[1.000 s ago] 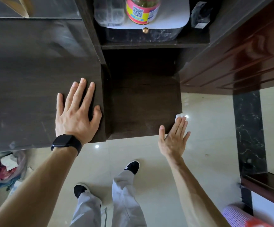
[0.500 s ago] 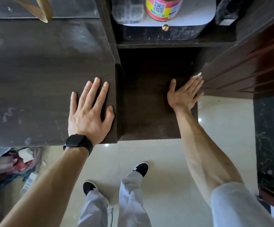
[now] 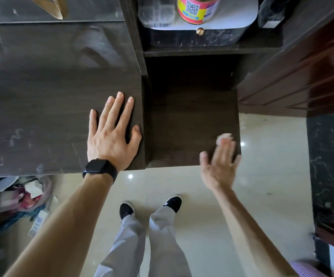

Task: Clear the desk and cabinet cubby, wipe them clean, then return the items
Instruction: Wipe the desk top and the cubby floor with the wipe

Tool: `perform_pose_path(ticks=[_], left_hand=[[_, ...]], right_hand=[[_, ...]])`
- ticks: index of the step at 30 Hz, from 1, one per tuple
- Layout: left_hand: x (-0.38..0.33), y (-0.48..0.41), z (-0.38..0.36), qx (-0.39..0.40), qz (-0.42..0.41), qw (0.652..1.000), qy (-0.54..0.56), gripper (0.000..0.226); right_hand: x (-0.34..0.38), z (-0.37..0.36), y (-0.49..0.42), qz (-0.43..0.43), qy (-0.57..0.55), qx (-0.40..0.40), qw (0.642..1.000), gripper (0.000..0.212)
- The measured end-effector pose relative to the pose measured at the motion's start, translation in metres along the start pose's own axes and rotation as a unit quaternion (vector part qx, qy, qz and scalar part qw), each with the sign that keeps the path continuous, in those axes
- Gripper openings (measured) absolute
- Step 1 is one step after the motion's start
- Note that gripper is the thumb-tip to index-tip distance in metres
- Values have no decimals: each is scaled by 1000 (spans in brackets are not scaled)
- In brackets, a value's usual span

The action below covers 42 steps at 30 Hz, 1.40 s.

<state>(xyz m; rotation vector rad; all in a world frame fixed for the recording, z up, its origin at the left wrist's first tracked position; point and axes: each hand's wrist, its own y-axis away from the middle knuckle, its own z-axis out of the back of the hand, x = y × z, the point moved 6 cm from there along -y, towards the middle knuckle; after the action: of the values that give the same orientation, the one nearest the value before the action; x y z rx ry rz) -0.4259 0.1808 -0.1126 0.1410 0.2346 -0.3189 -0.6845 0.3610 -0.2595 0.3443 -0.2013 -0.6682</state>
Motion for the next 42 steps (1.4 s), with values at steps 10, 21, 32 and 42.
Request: perform_pose_path(ticks=[10, 21, 32, 42], left_hand=[[2, 0, -2, 11, -3, 1000, -12, 60], [0, 0, -2, 8, -14, 1000, -8, 61], [-1, 1, -3, 3, -12, 1000, 4, 61], [0, 3, -5, -5, -20, 1000, -1, 60]], right_hand=[[119, -27, 52, 240, -1, -14, 971, 69], [73, -14, 31, -30, -86, -63, 994, 67], [92, -30, 49, 146, -48, -54, 987, 64], [-15, -5, 14, -195, -332, -221, 896, 59]])
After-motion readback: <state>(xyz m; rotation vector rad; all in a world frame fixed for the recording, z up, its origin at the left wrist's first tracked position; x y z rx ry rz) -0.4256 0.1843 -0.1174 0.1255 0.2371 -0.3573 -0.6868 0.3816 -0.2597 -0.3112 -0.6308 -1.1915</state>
